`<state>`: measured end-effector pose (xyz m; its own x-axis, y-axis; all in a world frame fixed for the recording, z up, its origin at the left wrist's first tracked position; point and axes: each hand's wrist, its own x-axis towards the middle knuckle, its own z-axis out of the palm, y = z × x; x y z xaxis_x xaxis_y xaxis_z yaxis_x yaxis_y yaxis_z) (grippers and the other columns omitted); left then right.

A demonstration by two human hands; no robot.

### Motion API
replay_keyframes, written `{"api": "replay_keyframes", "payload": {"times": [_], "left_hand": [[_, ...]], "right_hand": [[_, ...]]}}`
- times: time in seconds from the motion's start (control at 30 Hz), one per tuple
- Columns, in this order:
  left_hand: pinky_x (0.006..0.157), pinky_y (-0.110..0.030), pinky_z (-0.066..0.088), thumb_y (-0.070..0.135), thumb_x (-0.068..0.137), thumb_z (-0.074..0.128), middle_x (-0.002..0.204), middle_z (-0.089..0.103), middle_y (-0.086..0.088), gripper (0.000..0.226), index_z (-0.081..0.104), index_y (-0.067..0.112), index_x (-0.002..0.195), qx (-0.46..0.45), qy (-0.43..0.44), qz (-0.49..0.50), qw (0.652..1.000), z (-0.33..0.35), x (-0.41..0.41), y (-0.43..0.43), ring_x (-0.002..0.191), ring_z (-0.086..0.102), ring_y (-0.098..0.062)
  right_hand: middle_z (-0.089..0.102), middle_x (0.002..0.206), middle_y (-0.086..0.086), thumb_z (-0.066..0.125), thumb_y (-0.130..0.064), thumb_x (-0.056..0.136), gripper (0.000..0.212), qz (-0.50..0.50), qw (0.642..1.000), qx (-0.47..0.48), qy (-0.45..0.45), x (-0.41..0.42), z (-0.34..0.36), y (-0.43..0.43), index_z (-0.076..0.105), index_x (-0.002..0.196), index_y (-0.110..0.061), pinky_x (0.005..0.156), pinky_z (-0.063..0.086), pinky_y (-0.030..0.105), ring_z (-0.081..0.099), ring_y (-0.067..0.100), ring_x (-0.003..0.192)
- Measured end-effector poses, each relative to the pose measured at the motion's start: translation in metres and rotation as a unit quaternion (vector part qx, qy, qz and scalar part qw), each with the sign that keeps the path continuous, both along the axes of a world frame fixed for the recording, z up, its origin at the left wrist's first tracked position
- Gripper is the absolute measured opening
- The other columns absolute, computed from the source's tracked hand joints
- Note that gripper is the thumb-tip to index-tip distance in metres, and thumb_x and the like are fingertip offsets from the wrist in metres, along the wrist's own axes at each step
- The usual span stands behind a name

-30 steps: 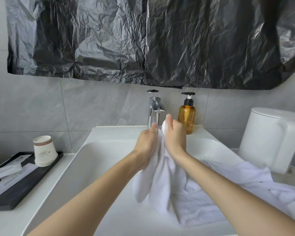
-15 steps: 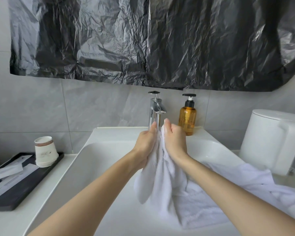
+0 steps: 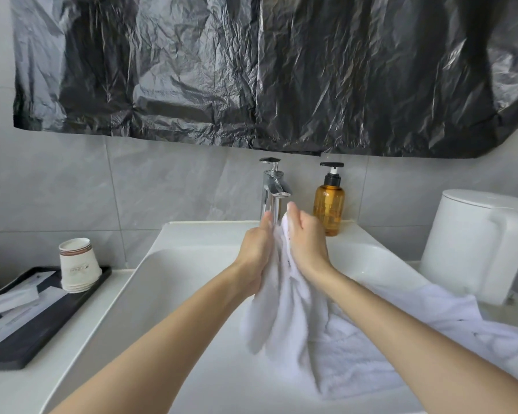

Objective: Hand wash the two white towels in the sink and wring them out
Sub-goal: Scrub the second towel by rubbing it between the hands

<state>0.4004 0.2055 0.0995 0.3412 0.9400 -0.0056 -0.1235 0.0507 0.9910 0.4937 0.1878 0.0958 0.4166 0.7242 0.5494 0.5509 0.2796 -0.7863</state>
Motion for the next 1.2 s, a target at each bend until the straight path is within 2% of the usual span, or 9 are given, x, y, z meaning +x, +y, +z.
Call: {"api": "replay_keyframes", "payload": {"times": [0.1,0.17,0.3,0.47,0.6,0.7,0.93,1.07,1.2], "left_hand": [[0.058,-0.024,0.051,0.045,0.104,0.035,0.071,0.069,-0.007,0.053,0.067,0.006,0.088,-0.012,0.009,0.016,1.0,0.0,-0.004,0.004,0.065,0.066,-0.019],[0.06,-0.026,0.051,0.045,0.104,0.034,0.072,0.07,-0.007,0.054,0.068,0.005,0.095,-0.018,0.01,0.012,1.0,0.0,-0.004,0.002,0.067,0.067,-0.02],[0.057,-0.025,0.048,0.047,0.102,0.039,0.064,0.066,-0.005,0.051,0.063,0.01,0.076,-0.016,0.0,0.027,1.0,0.001,-0.005,0.001,0.06,0.064,-0.018],[0.075,-0.032,0.053,0.053,0.1,0.04,0.075,0.072,-0.007,0.054,0.069,0.011,0.081,-0.013,-0.019,-0.003,1.0,0.0,-0.002,0.001,0.074,0.069,-0.023],[0.065,-0.03,0.049,0.051,0.101,0.04,0.062,0.066,-0.004,0.054,0.062,0.011,0.072,-0.018,-0.007,0.026,0.999,-0.002,-0.004,0.008,0.063,0.064,-0.02],[0.07,-0.03,0.052,0.051,0.101,0.038,0.082,0.072,-0.009,0.053,0.069,0.008,0.093,-0.023,-0.022,0.004,1.0,0.0,-0.002,0.005,0.076,0.069,-0.024],[0.065,-0.028,0.051,0.04,0.098,0.044,0.079,0.072,-0.009,0.04,0.071,0.012,0.089,-0.035,-0.013,-0.068,0.997,0.003,-0.003,0.001,0.07,0.068,-0.023],[0.056,-0.024,0.049,0.03,0.099,0.044,0.066,0.069,-0.005,0.034,0.066,0.012,0.079,-0.013,-0.02,-0.055,0.998,0.002,-0.003,0.002,0.061,0.066,-0.017],[0.057,-0.026,0.049,0.03,0.1,0.043,0.067,0.07,-0.007,0.038,0.068,0.012,0.079,-0.025,-0.009,-0.048,0.998,0.004,-0.002,-0.003,0.06,0.067,-0.019]], "right_hand": [[0.035,0.04,-0.008,0.04,-0.037,0.102,0.05,0.045,0.997,-0.004,-0.061,-0.01,-0.011,-0.009,0.029,0.055,-0.023,0.054,0.027,0.033,0.032,0.009,0.047],[0.03,0.045,-0.008,0.038,-0.038,0.102,0.05,0.02,1.0,-0.013,-0.02,-0.005,-0.005,-0.003,0.028,0.056,-0.023,0.057,0.028,0.033,0.034,0.015,0.053],[0.035,0.041,-0.007,0.039,-0.035,0.103,0.049,0.027,0.998,0.011,-0.048,-0.013,-0.008,-0.009,0.03,0.055,-0.026,0.054,0.027,0.03,0.034,0.01,0.049],[0.033,0.048,-0.008,0.035,-0.036,0.104,0.051,-0.014,1.0,0.001,-0.002,-0.005,-0.001,-0.001,0.029,0.056,-0.021,0.059,0.029,0.034,0.034,0.014,0.051],[0.033,0.048,-0.006,0.038,-0.038,0.102,0.05,0.019,0.997,-0.004,-0.078,-0.02,-0.009,-0.015,0.029,0.055,-0.024,0.055,0.027,0.037,0.034,0.017,0.052],[0.032,0.049,-0.007,0.035,-0.038,0.104,0.053,-0.031,1.0,-0.004,-0.005,-0.012,0.001,-0.003,0.028,0.054,-0.021,0.058,0.026,0.033,0.032,0.015,0.052],[0.037,0.051,-0.003,0.034,-0.036,0.104,0.052,-0.04,0.999,-0.012,0.027,0.001,0.002,0.001,0.033,0.055,-0.019,0.062,0.032,0.033,0.04,0.022,0.059],[0.035,0.049,-0.009,0.038,-0.035,0.103,0.049,0.008,1.0,-0.017,-0.012,-0.007,-0.006,-0.008,0.041,0.058,-0.017,0.057,0.029,0.031,0.036,0.012,0.053],[0.034,0.05,-0.007,0.034,-0.034,0.104,0.051,-0.036,0.999,-0.019,0.016,0.0,0.005,0.0,0.031,0.055,-0.019,0.06,0.029,0.032,0.035,0.017,0.056]]}}
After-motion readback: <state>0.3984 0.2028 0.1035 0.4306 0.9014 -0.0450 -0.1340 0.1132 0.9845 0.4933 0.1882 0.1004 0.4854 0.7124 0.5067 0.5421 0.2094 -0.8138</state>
